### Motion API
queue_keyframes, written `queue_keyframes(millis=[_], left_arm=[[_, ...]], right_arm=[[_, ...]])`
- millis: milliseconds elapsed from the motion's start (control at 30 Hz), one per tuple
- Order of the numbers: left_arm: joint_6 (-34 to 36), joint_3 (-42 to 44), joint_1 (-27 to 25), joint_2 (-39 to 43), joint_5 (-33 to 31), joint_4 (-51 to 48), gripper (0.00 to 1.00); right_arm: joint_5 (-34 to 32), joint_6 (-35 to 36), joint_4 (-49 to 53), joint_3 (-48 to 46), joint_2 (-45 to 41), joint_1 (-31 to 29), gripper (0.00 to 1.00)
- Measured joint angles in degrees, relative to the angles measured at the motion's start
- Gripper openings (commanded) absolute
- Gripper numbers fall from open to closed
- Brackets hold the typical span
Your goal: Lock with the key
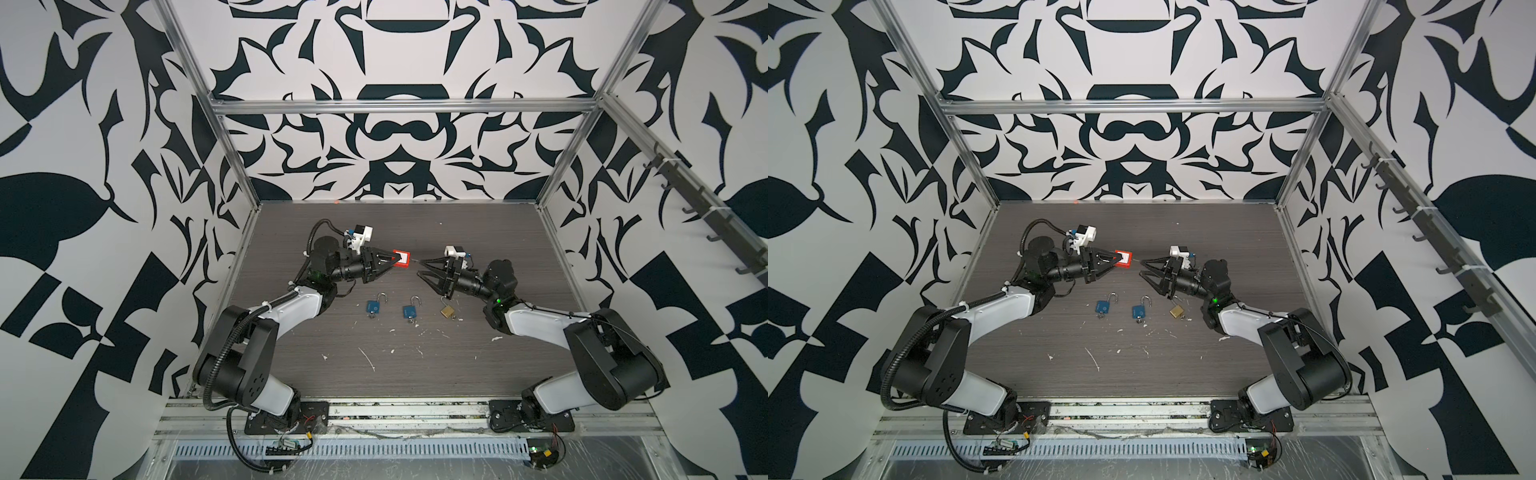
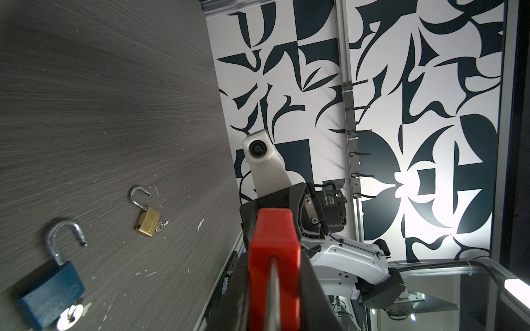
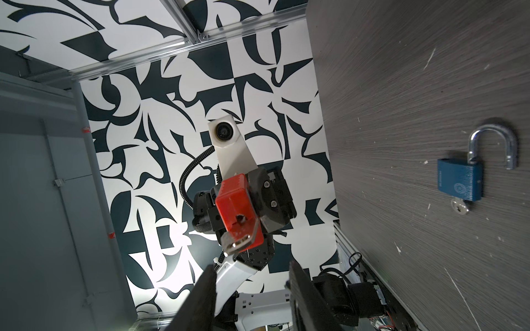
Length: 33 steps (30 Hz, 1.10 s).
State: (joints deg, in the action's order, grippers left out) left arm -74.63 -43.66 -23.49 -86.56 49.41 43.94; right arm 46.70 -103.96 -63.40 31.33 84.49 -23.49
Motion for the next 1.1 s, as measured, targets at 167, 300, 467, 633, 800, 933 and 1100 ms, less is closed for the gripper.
queue_keyframes(millis=[167, 300, 467, 633, 800, 933, 1100], left_arm=[[0.0, 0.0, 0.0, 0.0, 0.1, 0.4, 0.00], [0.0, 0.0, 0.0, 0.0, 0.3, 0.9, 0.00], [0.0, 0.1, 0.0, 0.0, 0.5, 1.1, 0.00], [0.0, 0.2, 0.0, 0.0, 0.5, 1.3, 0.00], [0.0, 0.3, 0.0, 0.0, 0.5, 1.7, 0.00], [-0.3, 1.0, 0.0, -0.2, 0.6, 2.4, 0.00], [-0.7, 1.0, 0.0, -0.2, 0.6, 2.6, 0.00]], right_arm=[[-0.1, -0.5, -1.4, 1.3, 1.1, -0.1, 0.42], [-0.3, -1.0, -2.8, 2.4, 2.8, -0.2, 0.41], [-0.5, -1.3, -3.8, 3.0, 4.3, -0.4, 0.37], [-0.5, -1.4, -4.7, 3.5, 4.8, -0.9, 0.29], [-0.4, -1.3, -5.5, 3.8, 5.6, -1.0, 0.20], [-0.3, -0.2, -5.3, 3.9, 6.0, -1.0, 0.18], [0.8, 2.7, -6.6, 4.1, 6.9, -1.0, 0.16]])
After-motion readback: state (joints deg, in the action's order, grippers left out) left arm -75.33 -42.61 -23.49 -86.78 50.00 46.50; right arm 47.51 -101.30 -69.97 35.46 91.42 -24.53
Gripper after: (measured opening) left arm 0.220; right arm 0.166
